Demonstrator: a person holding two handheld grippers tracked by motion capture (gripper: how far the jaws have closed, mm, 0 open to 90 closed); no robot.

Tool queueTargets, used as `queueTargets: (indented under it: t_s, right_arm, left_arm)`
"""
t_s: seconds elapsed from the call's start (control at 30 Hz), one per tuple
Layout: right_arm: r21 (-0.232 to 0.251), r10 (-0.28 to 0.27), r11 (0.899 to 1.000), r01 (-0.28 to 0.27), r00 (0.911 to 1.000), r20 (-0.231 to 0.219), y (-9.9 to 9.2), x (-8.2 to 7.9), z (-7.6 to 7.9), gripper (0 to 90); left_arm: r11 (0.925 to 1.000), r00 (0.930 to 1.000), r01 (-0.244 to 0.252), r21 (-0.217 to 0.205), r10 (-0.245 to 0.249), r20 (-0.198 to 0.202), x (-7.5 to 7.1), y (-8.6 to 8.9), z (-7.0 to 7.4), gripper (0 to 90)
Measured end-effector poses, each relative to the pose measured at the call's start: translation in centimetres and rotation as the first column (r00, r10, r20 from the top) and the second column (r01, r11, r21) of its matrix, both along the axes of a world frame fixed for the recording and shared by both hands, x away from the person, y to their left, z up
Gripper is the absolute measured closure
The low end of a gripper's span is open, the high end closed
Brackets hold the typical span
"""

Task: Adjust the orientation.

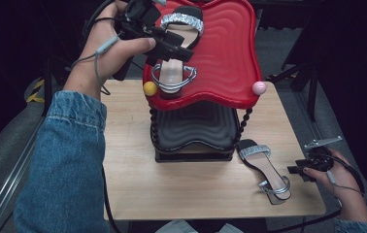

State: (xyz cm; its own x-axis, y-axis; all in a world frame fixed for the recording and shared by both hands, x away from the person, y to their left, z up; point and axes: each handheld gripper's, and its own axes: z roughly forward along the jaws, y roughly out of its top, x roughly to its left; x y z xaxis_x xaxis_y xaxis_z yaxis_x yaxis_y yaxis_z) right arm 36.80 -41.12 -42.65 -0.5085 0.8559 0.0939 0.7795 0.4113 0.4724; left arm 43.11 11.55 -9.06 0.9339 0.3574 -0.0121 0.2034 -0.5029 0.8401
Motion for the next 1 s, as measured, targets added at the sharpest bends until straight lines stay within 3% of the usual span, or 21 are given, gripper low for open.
queueTargets:
  t_s: [0.43, 0.67, 1.0]
  right_arm:
    - [-0.013, 0.013, 1.000, -0.013, 0.9999, 0.000, 0.5, 0.5, -0.1, 48.1]
    - [-0.011, 0.012, 1.000, -0.012, 0.9999, 0.003, 0.4, 0.4, 0.0, 48.1]
    - [-0.008, 0.007, 1.000, -0.007, 1.0000, -0.002, 0.4, 0.4, 0.0, 48.1]
  left_arm:
    - [0.9954, 0.9973, 0.068, -0.068, -0.069, -0.023, -2.6, 1.5, -1.0, 47.3]
    - [0.9944, 0.9958, 0.083, -0.065, -0.086, -0.033, -3.8, 2.2, -1.9, 47.3]
    - [0.9898, 0.9930, 0.108, -0.093, -0.112, -0.037, -5.2, 3.4, -3.4, 47.3]
